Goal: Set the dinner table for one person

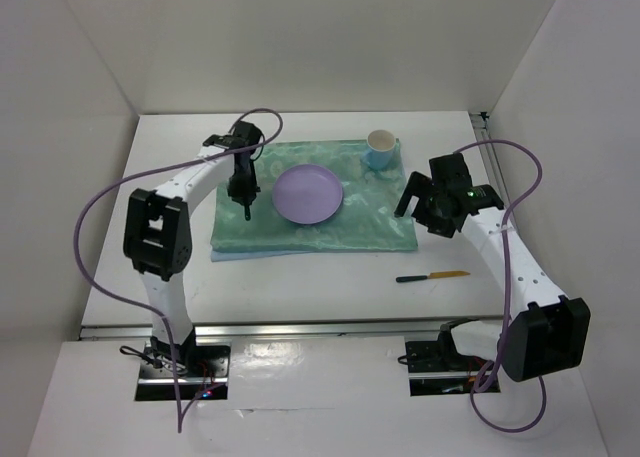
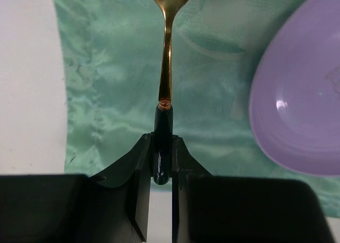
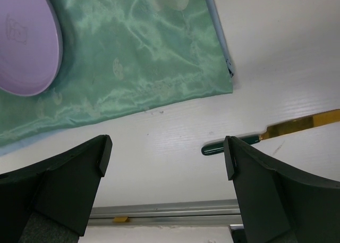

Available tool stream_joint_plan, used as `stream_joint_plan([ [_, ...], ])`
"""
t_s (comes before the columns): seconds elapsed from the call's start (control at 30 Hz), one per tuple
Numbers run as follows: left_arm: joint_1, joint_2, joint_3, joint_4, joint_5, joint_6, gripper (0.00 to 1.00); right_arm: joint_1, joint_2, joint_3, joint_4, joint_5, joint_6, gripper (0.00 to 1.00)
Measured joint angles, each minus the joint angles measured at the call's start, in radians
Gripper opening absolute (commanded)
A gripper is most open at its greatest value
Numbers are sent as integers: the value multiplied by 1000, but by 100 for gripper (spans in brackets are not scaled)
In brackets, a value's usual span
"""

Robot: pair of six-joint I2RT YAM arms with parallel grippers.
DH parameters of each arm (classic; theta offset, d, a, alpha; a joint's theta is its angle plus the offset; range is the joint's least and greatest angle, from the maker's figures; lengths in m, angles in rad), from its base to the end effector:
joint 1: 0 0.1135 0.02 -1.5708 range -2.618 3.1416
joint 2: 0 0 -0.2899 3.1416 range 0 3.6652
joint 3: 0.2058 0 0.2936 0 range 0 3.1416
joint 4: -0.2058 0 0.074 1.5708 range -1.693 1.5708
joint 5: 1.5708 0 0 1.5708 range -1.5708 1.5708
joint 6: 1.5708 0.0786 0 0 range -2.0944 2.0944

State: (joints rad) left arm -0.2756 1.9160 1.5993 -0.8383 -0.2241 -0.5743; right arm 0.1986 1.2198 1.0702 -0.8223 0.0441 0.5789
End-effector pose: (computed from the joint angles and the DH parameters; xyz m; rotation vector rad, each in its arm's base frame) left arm 0.4577 -0.1113 0.2160 -0.4603 2.6331 0.0415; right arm 0.2942 0.0557 0.2762 0.5010 2.5107 0.2473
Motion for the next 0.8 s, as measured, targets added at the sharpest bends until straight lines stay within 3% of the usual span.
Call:
stream_joint_plan([
  [0.37, 6, 178, 43, -15, 41, 69, 0, 0, 3, -35, -8, 23, 19, 100],
  [0.7, 6, 245, 98, 0, 65, 76, 0, 0, 34, -101, -126, 104, 172, 98],
  [0.73, 6, 245, 99, 0, 65, 75, 2, -1, 26, -106, -133, 100, 194, 98],
  [0.8, 6, 247, 107, -2, 65, 74, 23, -5, 0, -123, -136, 86, 241, 96],
])
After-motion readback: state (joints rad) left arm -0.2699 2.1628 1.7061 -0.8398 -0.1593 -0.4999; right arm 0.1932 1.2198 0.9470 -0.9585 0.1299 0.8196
